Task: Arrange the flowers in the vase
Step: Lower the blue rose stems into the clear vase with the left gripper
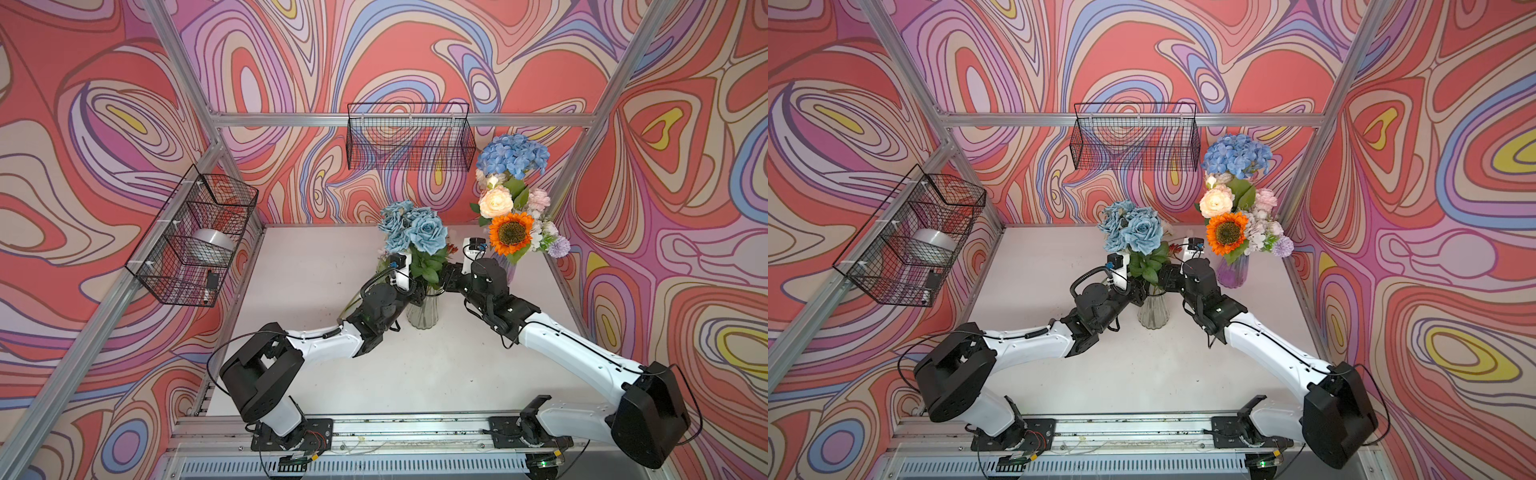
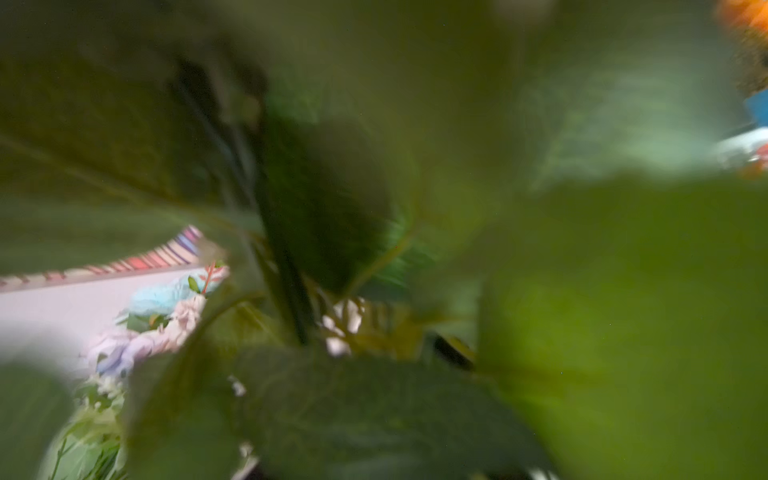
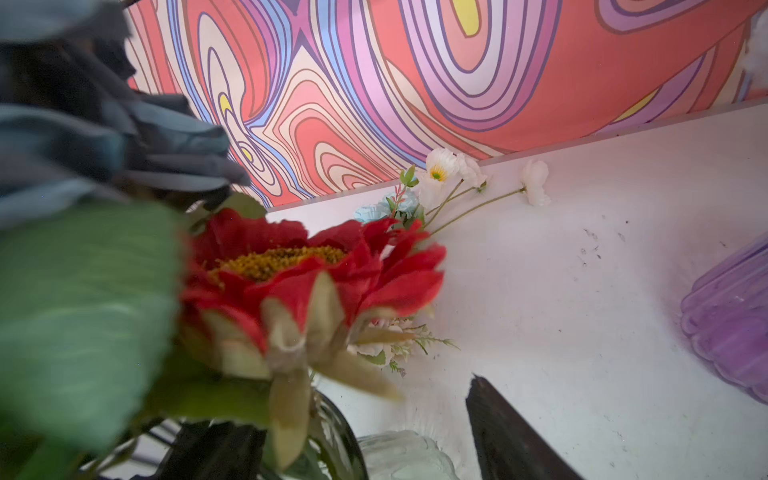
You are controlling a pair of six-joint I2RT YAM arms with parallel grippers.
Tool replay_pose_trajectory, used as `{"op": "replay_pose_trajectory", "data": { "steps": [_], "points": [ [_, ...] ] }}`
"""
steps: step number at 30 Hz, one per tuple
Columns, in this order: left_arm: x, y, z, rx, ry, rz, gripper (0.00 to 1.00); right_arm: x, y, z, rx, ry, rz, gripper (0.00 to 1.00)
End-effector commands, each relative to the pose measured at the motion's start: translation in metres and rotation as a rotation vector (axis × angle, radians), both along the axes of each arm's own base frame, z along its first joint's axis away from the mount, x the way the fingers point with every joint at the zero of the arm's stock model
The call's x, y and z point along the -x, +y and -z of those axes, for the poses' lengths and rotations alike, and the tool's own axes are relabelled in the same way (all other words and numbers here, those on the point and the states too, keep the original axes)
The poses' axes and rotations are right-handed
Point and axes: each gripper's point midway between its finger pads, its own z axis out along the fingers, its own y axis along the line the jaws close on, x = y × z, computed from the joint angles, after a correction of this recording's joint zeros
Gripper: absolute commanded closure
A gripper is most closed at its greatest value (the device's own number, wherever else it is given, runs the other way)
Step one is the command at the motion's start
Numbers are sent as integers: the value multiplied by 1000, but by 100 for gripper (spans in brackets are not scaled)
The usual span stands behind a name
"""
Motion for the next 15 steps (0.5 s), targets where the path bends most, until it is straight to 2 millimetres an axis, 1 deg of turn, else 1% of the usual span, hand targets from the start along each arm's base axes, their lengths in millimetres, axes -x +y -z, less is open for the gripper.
{"op": "replay_pose_trajectory", "data": {
  "steps": [1,4,7,8,9,11,15],
  "points": [
    [8,2,6,-14,18,1,46,4,-2,4,6,3,-9,23],
    [12,6,5,-4,33,-3,44,5,-3,4,4,1,-7,23],
    [16,11,9,0,68,-3,33,6,-4,3,2,0,-8,23],
    [18,12,9,-2,84,1,26,7,-4,2,0,-2,-7,23],
    [21,13,11,-7,103,11,14,7,-5,2,0,-2,-6,23],
    [28,17,12,-17,134,24,0,8,-6,2,-1,-3,-2,23],
    [45,28,10,-59,188,54,0,9,-7,1,-3,-5,-1,23]
  ]
}}
